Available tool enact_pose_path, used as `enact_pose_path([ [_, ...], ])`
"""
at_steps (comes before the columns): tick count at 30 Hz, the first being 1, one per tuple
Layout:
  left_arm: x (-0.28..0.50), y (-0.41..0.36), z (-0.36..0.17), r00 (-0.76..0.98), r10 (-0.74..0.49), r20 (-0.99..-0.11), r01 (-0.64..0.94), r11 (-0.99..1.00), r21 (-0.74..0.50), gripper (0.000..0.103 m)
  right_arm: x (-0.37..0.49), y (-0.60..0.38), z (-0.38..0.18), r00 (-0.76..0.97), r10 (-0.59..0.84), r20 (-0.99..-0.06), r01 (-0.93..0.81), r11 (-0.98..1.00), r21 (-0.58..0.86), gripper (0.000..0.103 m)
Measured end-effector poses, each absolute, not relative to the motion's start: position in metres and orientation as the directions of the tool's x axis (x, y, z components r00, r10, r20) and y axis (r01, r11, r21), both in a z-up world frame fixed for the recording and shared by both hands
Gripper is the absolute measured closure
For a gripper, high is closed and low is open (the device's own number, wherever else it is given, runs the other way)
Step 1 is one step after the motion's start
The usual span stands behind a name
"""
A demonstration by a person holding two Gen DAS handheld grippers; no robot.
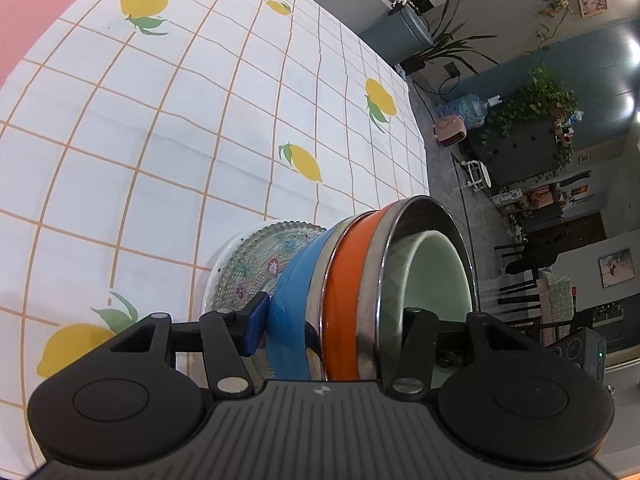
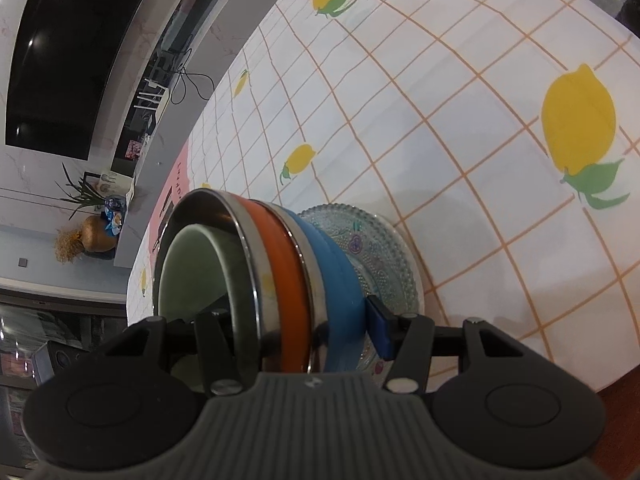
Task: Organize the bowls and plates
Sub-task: 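Carry the bowl stack with both grippers and lower it onto the plate stack, then open both grippers and lift them off the bowl stack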
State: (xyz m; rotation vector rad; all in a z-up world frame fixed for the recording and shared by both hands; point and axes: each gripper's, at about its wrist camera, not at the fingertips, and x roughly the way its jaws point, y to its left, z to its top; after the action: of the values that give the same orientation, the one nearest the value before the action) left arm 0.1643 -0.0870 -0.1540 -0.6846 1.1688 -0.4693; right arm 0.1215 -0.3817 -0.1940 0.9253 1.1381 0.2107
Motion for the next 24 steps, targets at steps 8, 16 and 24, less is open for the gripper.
enact_pose_path([
  [8,0.163,-0.086,-0.153,0.331,-0.656,-0.679,-0.003,0.719,-0.695,0.041,0.124,-0.378,-0.191,0.439,0.564,-0.699,0.303,0.64,0.706,0.048],
  [16,0.159,-0.089,-0.131,0.397,-0.605,-0.69,0.07,0.77,-0.634,0.029,0.125,-0.381,-0.178,0.472,0.519,-0.713,0.294,0.669,0.682,0.025],
  [24,0.15,-0.07,-0.113,0.47,-0.579,-0.666,0.081,0.78,-0.62,0.026,0.122,-0.382,-0.158,0.53,0.431,-0.73,0.269,0.732,0.627,0.022],
])
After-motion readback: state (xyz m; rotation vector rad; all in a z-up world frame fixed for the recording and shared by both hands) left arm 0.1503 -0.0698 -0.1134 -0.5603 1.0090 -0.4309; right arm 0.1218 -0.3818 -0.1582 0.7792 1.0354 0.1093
